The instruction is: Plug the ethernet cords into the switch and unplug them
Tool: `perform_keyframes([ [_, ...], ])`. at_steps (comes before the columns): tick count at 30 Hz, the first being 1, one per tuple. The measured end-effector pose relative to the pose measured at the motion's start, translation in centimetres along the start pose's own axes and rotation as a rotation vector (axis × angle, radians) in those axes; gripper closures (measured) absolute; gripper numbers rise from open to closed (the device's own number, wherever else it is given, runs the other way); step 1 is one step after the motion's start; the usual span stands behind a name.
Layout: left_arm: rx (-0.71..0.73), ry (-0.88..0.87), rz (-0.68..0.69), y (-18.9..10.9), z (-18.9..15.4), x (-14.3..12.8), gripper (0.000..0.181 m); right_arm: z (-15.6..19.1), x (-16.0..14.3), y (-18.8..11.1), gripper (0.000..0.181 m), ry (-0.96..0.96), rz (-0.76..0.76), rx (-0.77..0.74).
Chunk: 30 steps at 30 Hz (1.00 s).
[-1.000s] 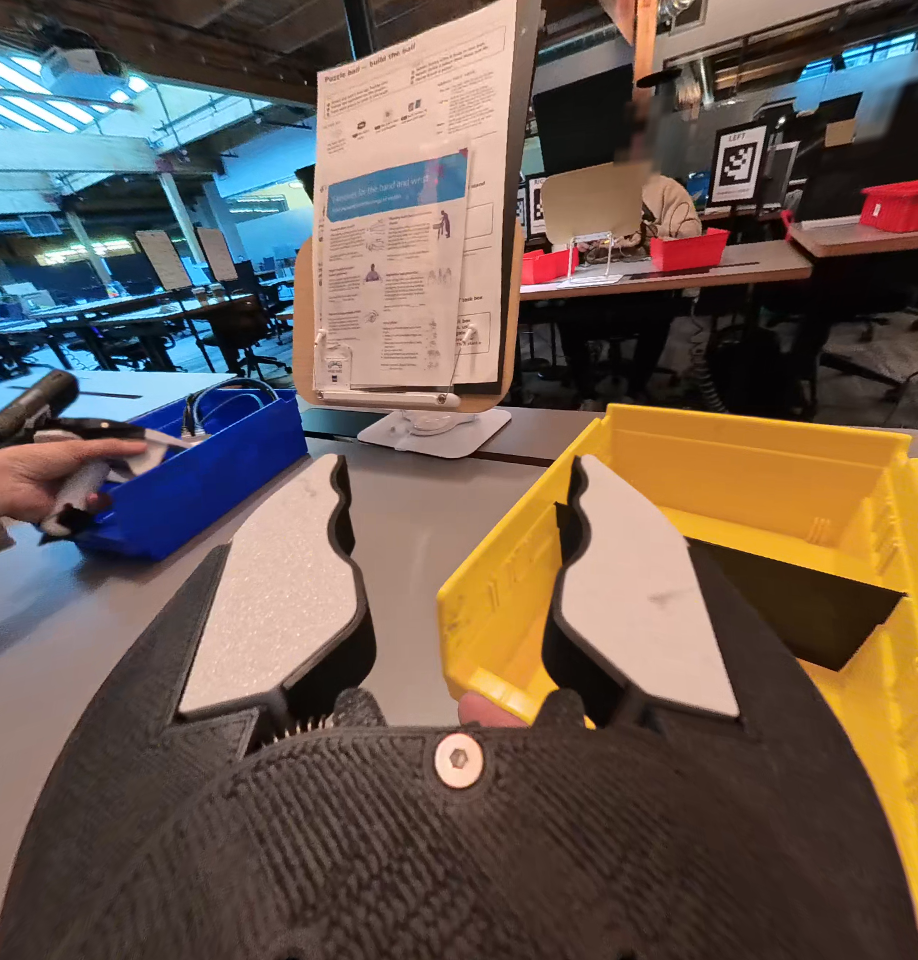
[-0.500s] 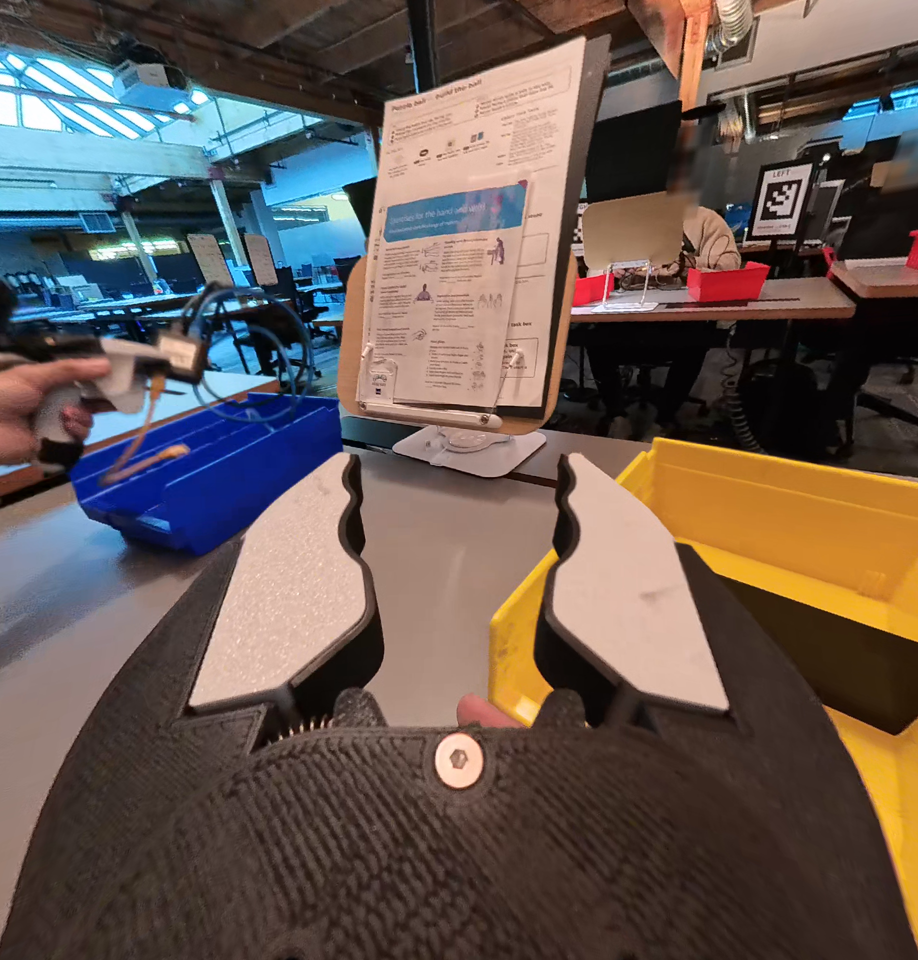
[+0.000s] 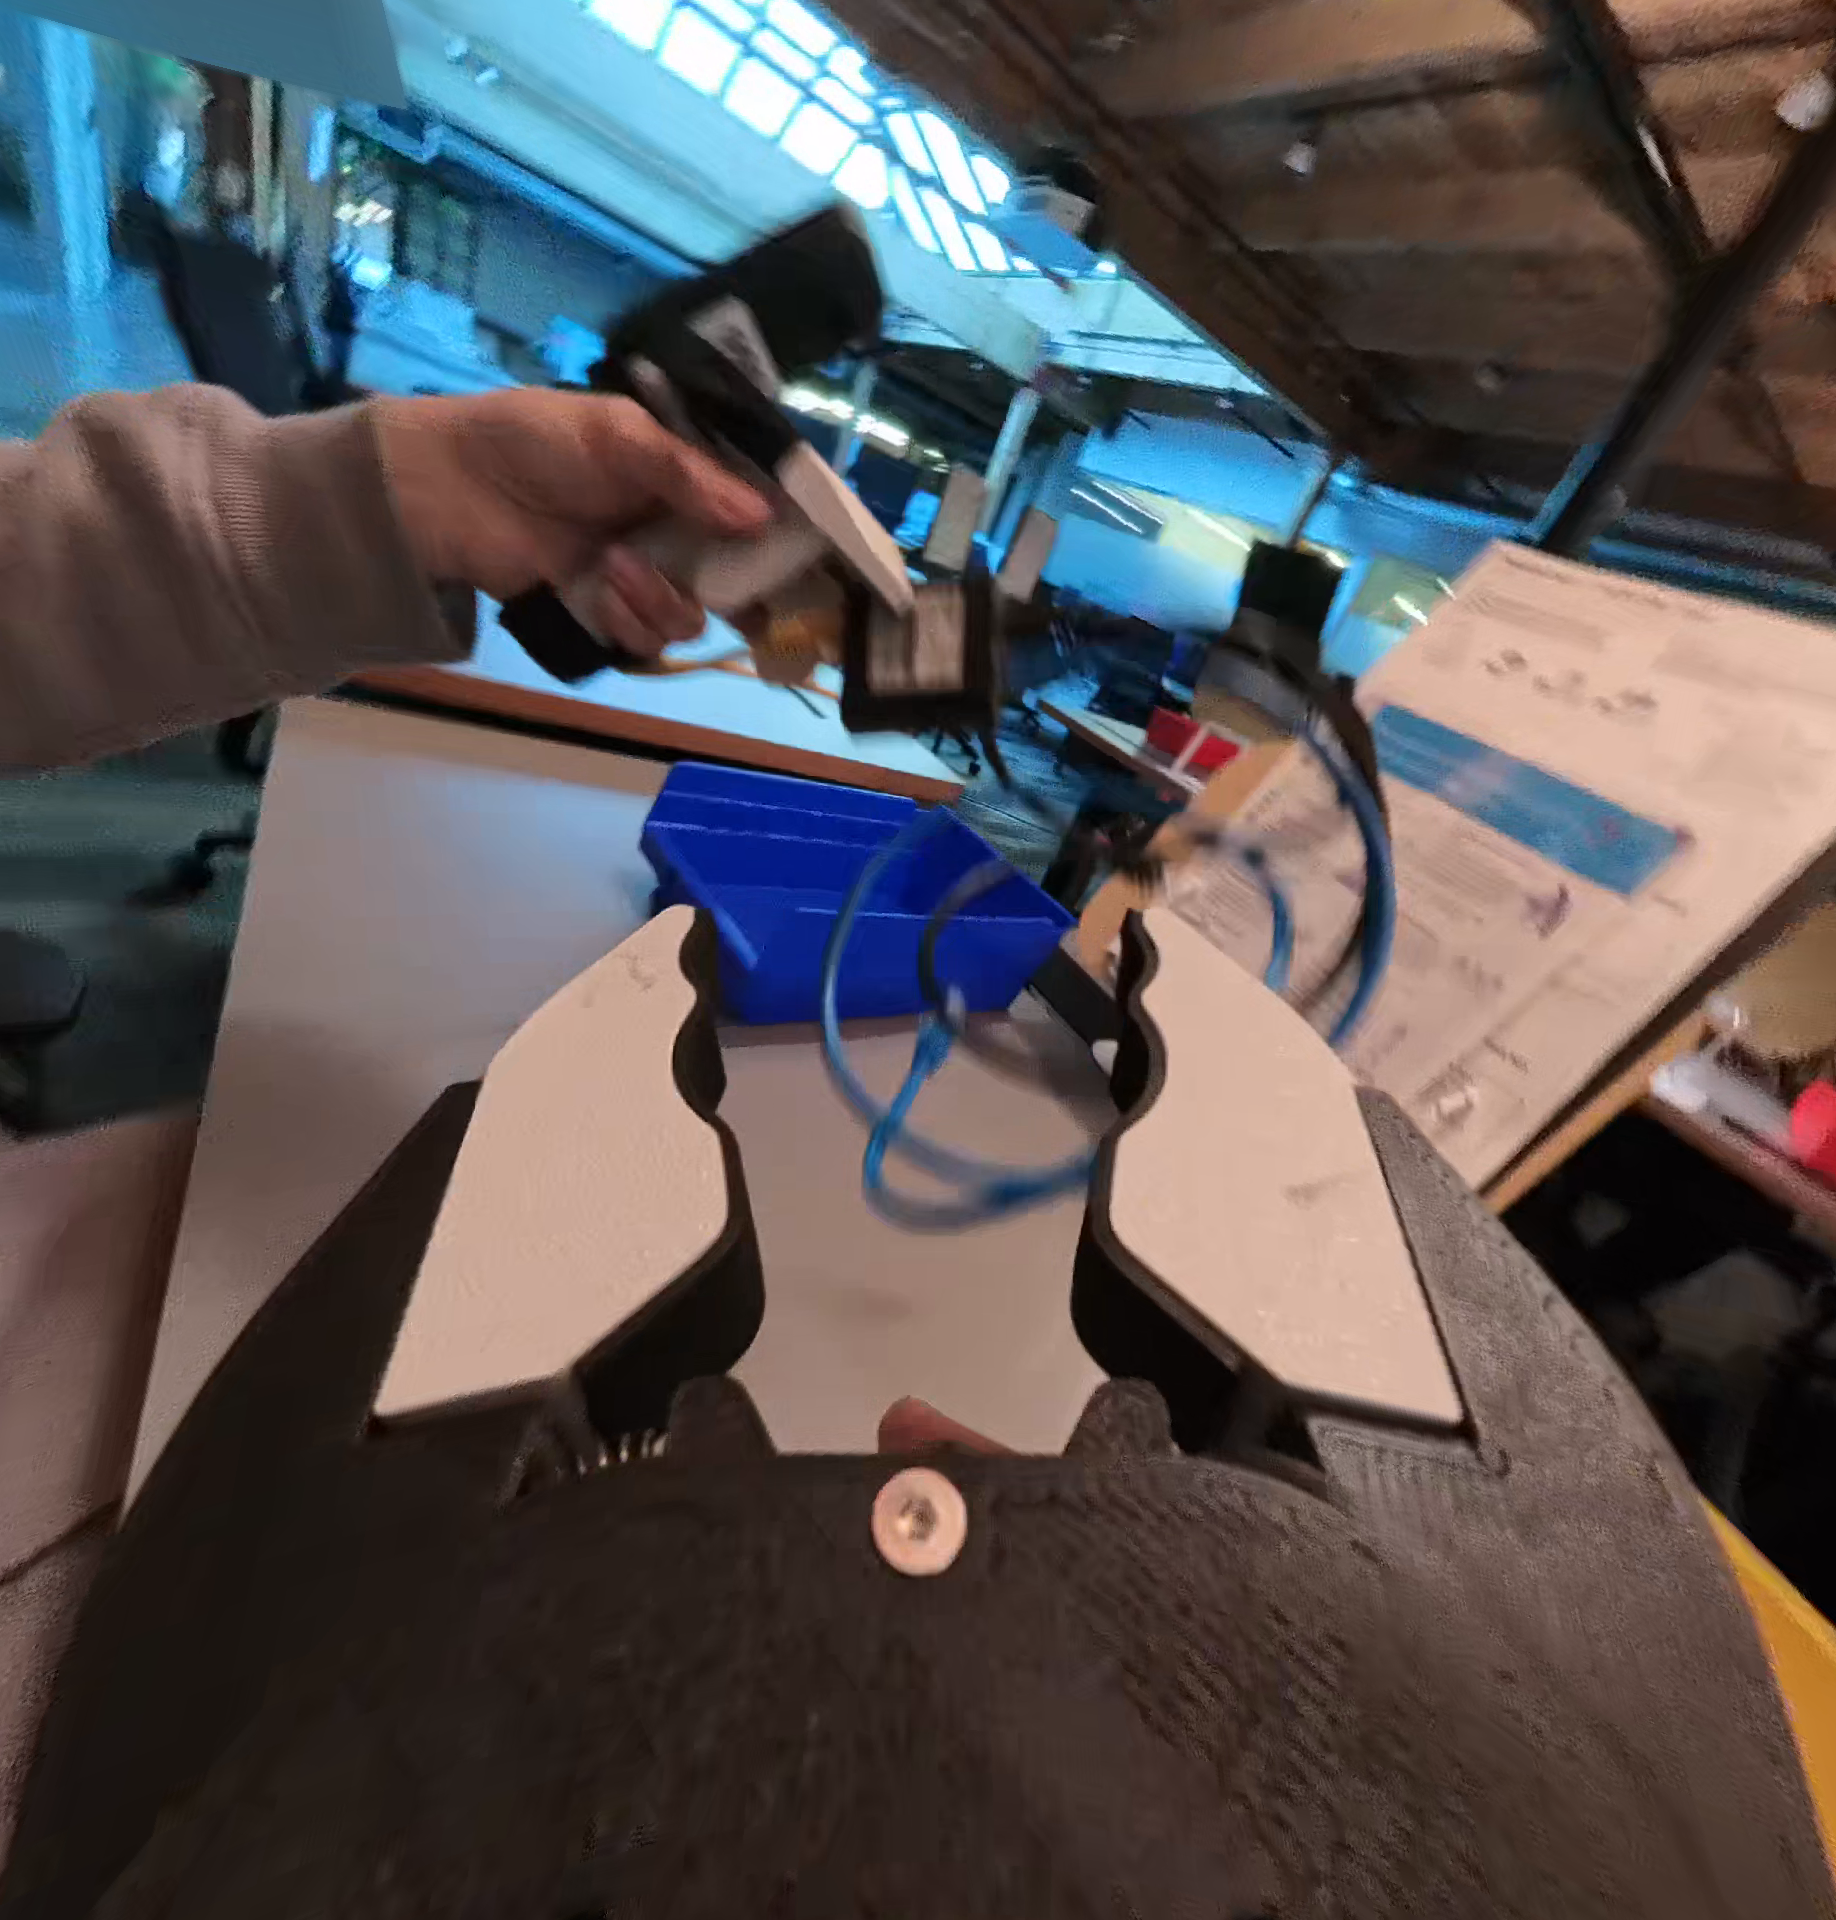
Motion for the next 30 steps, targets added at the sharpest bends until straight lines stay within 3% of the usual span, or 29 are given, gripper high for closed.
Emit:
perform_keyframes([
  [3,-0.049,-0.096,0.124,2.1,1.3,-6.4,0.159,2.9,-0.2,1.3,0.103,-0.2,-0.018,0.081],
  [6,-0.095,-0.229,0.221,3.5,2.9,-11.5,0.159,4.8,-4.0,2.9,0.101,-0.324,0.043,0.163],
  [9,-0.169,-0.328,0.284,4.1,3.7,-14.3,0.159,5.9,-8.3,4.4,0.101,-0.475,0.076,0.207],
  [13,-0.245,-0.31,0.407,4.2,3.6,-16.2,0.159,6.5,-13.5,5.2,0.099,-0.622,0.272,0.29],
  [16,-0.261,-0.218,0.507,4.4,3.2,-17.0,0.159,7.7,-14.9,5.5,0.116,-0.636,0.293,0.382],
  [19,-0.244,-0.119,0.543,4.8,3.4,-17.1,0.159,8.1,-15.4,5.6,0.119,-0.597,0.296,0.411],
  [21,-0.228,-0.027,0.458,5.5,3.8,-16.3,0.159,7.4,-15.5,5.7,0.119,-0.488,0.301,0.374],
  [23,-0.158,0.219,0.308,5.9,4.4,-14.8,0.158,6.6,-16.1,5.3,0.119,-0.369,0.346,0.363],
  [26,-0.216,0.556,0.134,5.0,1.5,-13.6,0.144,5.5,-16.9,4.5,0.119,-0.265,0.365,0.339],
  [28,-0.163,0.709,0.18,5.0,1.6,-14.6,0.124,5.2,-17.1,4.1,0.119,-0.207,0.381,0.355],
  [30,-0.119,0.76,0.299,5.0,2.6,-16.2,0.116,5.2,-17.2,3.9,0.119,-0.168,0.406,0.38],
])
Point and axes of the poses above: each gripper's, where its closed fingertips meet, y out along the fingers, x out of its top, z = x × y across the jaws, the point moved 3 cm from there along -y, back along the fingers, and after that the axes turned 8 degrees about -z, right-handed, at the moved point
